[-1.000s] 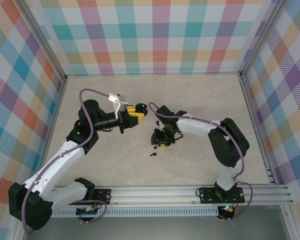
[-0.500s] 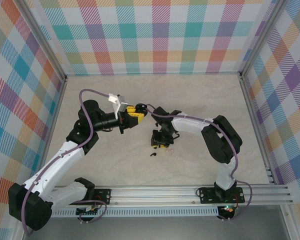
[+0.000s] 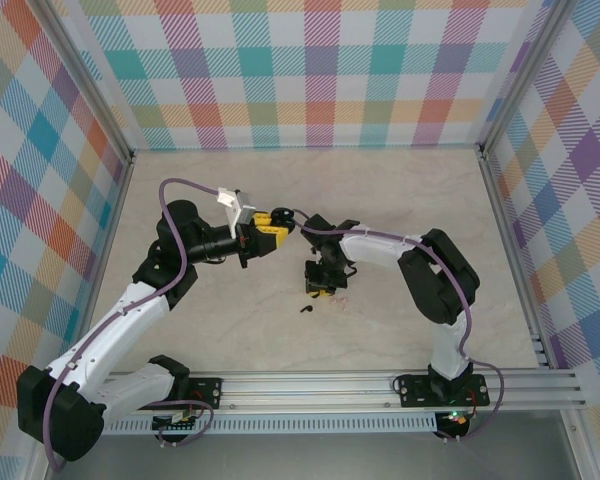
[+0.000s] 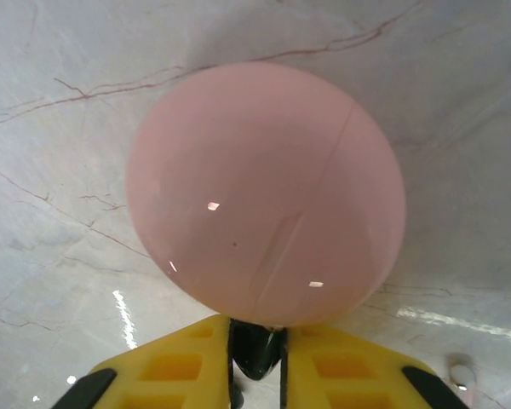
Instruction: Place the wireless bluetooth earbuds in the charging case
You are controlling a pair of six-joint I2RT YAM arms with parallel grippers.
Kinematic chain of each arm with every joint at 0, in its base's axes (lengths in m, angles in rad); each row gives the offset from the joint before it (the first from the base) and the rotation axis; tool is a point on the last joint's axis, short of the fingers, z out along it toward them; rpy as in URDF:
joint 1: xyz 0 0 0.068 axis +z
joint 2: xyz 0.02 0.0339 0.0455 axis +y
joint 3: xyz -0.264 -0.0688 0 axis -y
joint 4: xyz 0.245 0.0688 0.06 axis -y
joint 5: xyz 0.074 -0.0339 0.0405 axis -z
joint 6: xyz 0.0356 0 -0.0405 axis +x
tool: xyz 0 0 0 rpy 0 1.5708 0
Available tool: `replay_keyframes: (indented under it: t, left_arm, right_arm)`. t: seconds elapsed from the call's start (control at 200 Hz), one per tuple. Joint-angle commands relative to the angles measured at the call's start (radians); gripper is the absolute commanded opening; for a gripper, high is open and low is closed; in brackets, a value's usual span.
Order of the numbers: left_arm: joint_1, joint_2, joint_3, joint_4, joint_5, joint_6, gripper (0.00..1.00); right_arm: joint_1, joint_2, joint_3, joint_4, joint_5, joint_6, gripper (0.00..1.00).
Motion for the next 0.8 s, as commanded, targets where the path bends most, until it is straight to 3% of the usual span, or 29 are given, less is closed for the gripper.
replay_keyframes:
  t: [0.0, 0.295, 0.795]
  left_arm:
    - [0.007, -0.02, -0.009, 0.008, -0.003, 0.012, 0.16]
    - [0.007, -0.022, -0.014, 0.005, -0.004, 0.011, 0.16]
    - [0.008, -0.02, -0.015, 0.01, -0.007, 0.007, 0.16]
  right_arm:
    - [0.01, -0.005, 0.002, -0.023, 0.028, -0.006, 0.19]
    - [0.002, -0.11, -0.069, -0.017, 0.046, -0.018, 0.18]
    - [-0.143, -0.205, -0.159, 0.033, 0.036, -0.026, 0.14]
